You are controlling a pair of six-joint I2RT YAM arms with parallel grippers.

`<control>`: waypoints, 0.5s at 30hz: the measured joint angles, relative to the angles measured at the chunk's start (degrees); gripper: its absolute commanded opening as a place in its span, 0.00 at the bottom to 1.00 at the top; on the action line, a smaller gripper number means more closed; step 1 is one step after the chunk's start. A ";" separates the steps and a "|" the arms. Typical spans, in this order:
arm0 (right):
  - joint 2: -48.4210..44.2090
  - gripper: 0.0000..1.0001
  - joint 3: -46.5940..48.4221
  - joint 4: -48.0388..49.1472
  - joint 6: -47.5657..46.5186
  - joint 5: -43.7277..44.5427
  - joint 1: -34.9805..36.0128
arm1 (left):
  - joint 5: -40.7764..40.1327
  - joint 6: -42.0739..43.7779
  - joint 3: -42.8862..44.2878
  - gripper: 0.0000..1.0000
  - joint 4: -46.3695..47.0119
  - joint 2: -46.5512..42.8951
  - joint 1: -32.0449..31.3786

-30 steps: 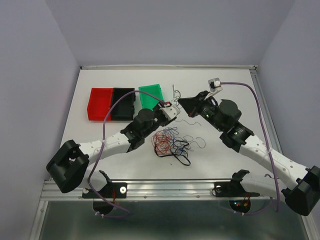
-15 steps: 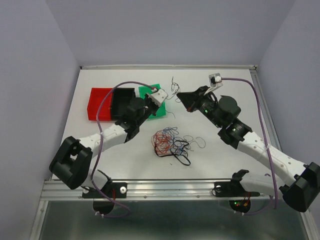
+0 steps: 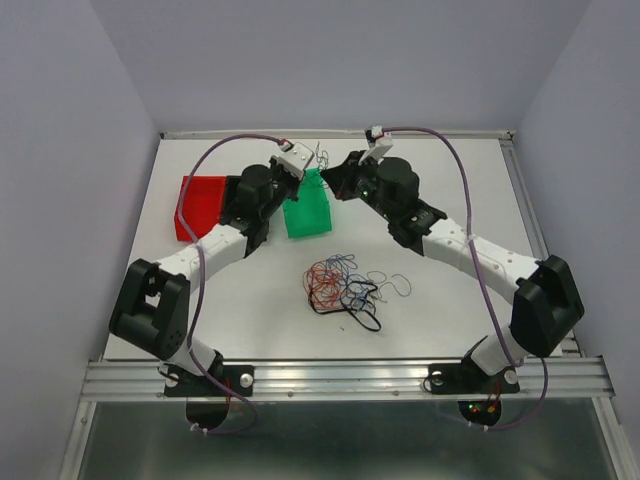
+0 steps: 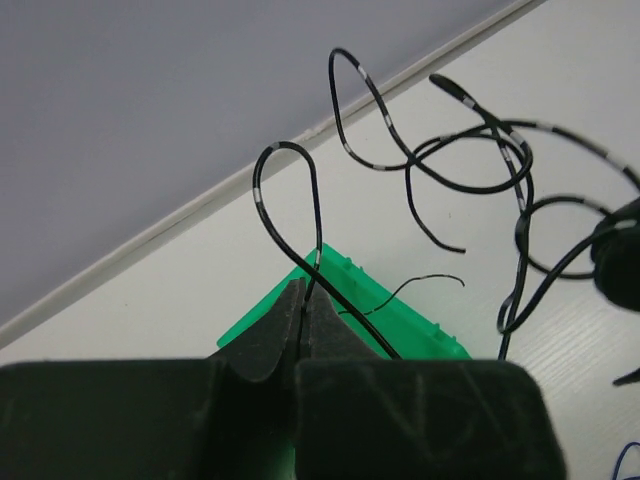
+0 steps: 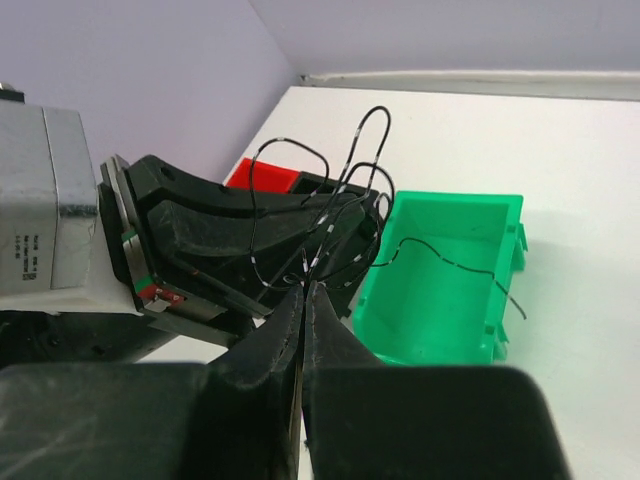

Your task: Untangle the cables

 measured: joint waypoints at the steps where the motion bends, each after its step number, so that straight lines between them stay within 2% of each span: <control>1: 1.70 0.01 0.42 0.00 0.02 0.46 -0.02 | 0.04 -0.04 1.27 0.00 -0.17 1.75 -0.02; 9: 11.67 0.01 2.27 -0.22 0.28 1.07 -0.83 | -4.85 -0.09 4.00 0.00 -8.26 9.60 0.00; 15: 19.37 0.00 4.94 -1.31 0.50 0.98 -1.16 | -8.55 -0.11 6.08 0.00 -15.65 10.97 0.00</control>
